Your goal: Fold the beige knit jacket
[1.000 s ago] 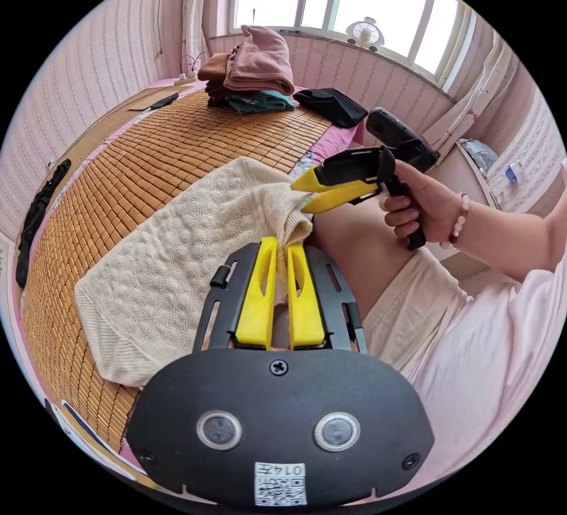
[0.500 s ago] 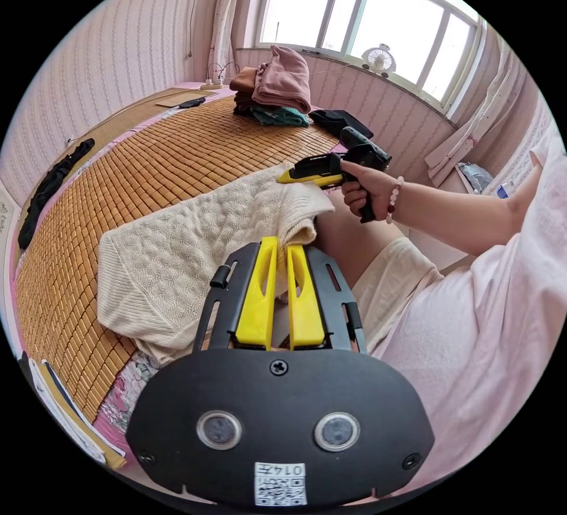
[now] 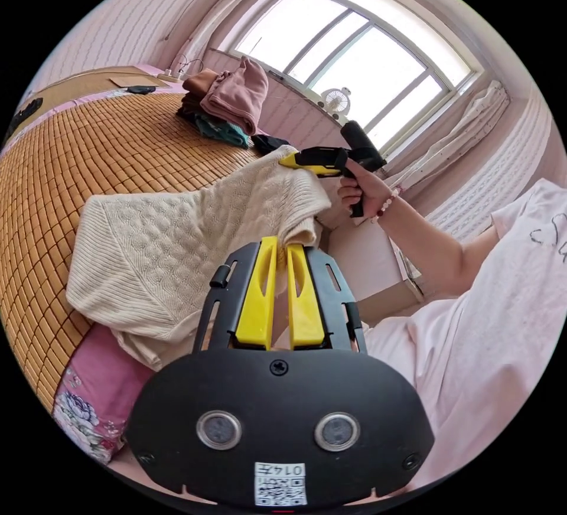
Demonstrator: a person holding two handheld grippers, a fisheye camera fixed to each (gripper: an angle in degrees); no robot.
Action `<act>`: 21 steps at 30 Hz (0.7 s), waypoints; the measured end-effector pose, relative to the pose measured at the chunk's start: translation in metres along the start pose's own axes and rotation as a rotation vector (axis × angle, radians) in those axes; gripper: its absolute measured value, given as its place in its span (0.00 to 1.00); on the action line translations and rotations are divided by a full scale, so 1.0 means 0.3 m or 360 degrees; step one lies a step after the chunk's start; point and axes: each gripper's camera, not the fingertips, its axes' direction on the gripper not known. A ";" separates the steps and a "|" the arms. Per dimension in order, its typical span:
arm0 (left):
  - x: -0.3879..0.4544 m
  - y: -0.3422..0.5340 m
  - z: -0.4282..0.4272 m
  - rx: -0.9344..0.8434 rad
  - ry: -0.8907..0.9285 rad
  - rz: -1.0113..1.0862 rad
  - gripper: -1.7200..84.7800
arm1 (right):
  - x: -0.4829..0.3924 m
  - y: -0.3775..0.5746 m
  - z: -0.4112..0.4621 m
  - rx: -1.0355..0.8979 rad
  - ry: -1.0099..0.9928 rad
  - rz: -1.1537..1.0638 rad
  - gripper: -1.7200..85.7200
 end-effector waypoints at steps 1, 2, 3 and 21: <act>-0.016 0.007 -0.010 0.0003 -0.0032 -0.0031 0.03 | -0.067 -0.038 0.045 -0.0060 0.0040 -0.0068 0.09; -0.051 0.021 -0.036 0.0011 -0.0112 -0.0102 0.03 | -0.138 -0.080 0.101 -0.0102 0.0058 -0.0135 0.09; -0.091 0.035 -0.063 0.0000 -0.0200 -0.0188 0.04 | -0.175 -0.102 0.132 -0.0117 0.0056 -0.0176 0.09; -0.360 0.075 -0.056 -0.0226 -0.0598 -0.0530 0.13 | -0.738 -0.340 0.641 -0.0409 0.0610 -0.0775 0.16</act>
